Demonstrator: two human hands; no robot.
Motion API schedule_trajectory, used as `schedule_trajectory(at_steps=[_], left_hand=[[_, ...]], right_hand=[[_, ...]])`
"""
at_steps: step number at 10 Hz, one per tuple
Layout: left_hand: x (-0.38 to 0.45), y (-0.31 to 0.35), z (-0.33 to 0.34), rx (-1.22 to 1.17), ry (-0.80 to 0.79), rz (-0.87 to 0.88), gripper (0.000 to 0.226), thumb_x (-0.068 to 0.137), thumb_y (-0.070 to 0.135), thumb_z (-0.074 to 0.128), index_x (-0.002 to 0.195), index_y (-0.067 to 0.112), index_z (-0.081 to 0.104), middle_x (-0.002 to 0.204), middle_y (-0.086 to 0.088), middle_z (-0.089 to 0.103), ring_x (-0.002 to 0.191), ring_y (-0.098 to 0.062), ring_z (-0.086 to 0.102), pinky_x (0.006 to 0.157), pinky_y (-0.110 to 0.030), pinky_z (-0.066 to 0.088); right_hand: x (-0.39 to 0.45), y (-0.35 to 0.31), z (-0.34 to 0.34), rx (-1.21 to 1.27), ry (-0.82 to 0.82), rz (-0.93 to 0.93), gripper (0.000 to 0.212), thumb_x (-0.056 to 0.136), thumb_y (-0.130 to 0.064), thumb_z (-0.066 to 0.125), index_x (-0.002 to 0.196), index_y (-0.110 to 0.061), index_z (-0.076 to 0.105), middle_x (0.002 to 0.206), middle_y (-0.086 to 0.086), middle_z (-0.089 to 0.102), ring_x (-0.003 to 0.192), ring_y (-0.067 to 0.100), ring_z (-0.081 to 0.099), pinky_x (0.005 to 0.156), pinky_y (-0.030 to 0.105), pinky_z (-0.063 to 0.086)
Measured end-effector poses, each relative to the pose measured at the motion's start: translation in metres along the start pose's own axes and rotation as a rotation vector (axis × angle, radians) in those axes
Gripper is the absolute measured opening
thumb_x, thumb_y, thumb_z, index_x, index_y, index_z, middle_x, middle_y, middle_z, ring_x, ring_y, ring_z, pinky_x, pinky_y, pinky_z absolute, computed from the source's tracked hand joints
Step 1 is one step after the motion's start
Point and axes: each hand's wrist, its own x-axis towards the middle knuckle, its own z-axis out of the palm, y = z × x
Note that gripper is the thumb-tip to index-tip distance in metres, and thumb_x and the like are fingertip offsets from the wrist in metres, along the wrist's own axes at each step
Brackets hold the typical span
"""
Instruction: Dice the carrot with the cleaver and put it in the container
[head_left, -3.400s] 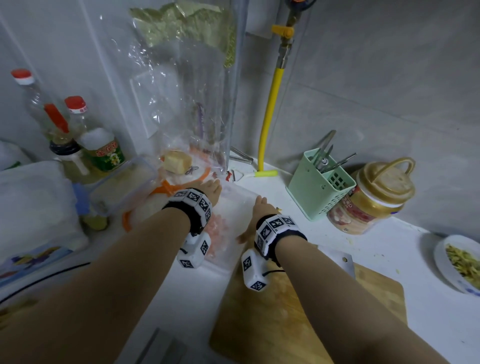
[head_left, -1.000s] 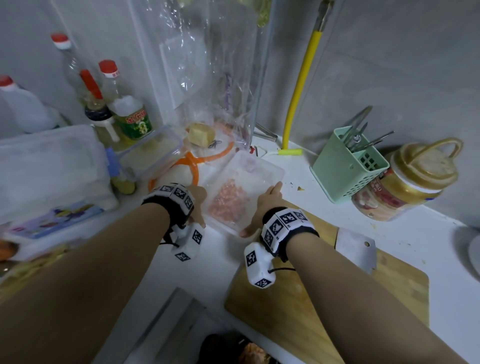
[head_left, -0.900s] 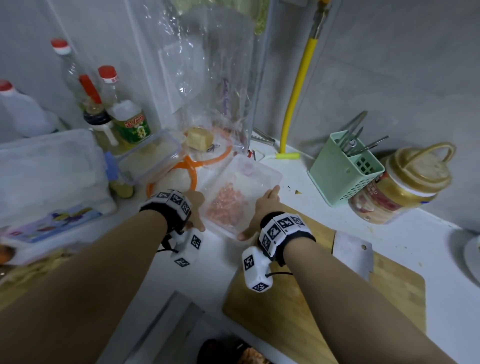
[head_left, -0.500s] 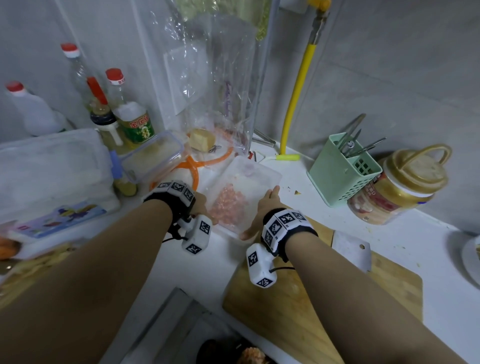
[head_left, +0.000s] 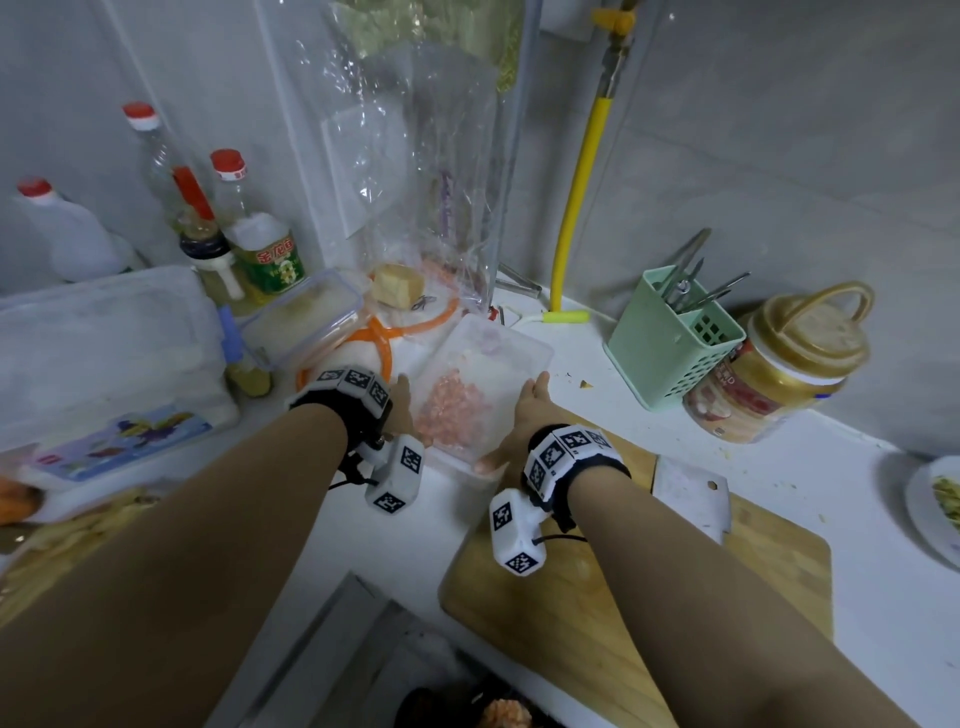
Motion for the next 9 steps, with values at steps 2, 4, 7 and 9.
schedule_trajectory(at_steps=[2, 4, 7, 9], left_hand=[[-0.104, 0.017, -0.057, -0.142, 0.010, 0.538, 0.113, 0.078, 0.047, 0.076, 0.154, 0.019, -0.004, 0.158, -0.016, 0.014, 0.144, -0.033, 0.022, 0.115, -0.042, 0.026], [-0.101, 0.044, -0.044, 0.035, 0.087, 0.514, 0.090, 0.086, 0.038, 0.069, 0.151, 0.011, 0.013, 0.158, -0.015, 0.016, 0.141, -0.034, 0.022, 0.116, -0.044, 0.025], [-0.064, 0.057, -0.033, 0.050, 0.137, 0.546, 0.078, 0.074, 0.049, 0.068, 0.136, 0.016, 0.035, 0.139, -0.014, 0.040, 0.118, -0.033, 0.048, 0.096, -0.046, 0.047], [-0.086, 0.053, -0.052, -0.237, 0.046, 0.513, 0.069, 0.078, 0.057, 0.067, 0.137, 0.037, 0.036, 0.146, -0.001, 0.044, 0.127, -0.018, 0.047, 0.109, -0.037, 0.039]], right_hand=[[-0.019, 0.002, 0.007, -0.044, 0.107, -0.084, 0.093, 0.071, -0.050, 0.079, 0.139, -0.001, 0.038, 0.150, 0.013, 0.030, 0.124, 0.028, 0.048, 0.098, 0.034, 0.043], [-0.024, 0.002, 0.007, -0.143, 0.112, -0.120, 0.072, 0.076, -0.052, 0.075, 0.125, -0.005, 0.050, 0.127, 0.011, 0.048, 0.114, 0.027, 0.052, 0.088, 0.034, 0.046], [-0.011, 0.016, 0.005, -0.088, 0.101, -0.158, 0.079, 0.079, -0.050, 0.073, 0.138, -0.007, 0.043, 0.137, 0.010, 0.044, 0.123, 0.027, 0.045, 0.092, 0.034, 0.041], [-0.015, 0.036, -0.008, 0.032, 0.188, -0.155, 0.069, 0.087, -0.043, 0.066, 0.143, -0.011, 0.041, 0.146, 0.009, 0.042, 0.133, 0.026, 0.039, 0.107, 0.034, 0.034]])
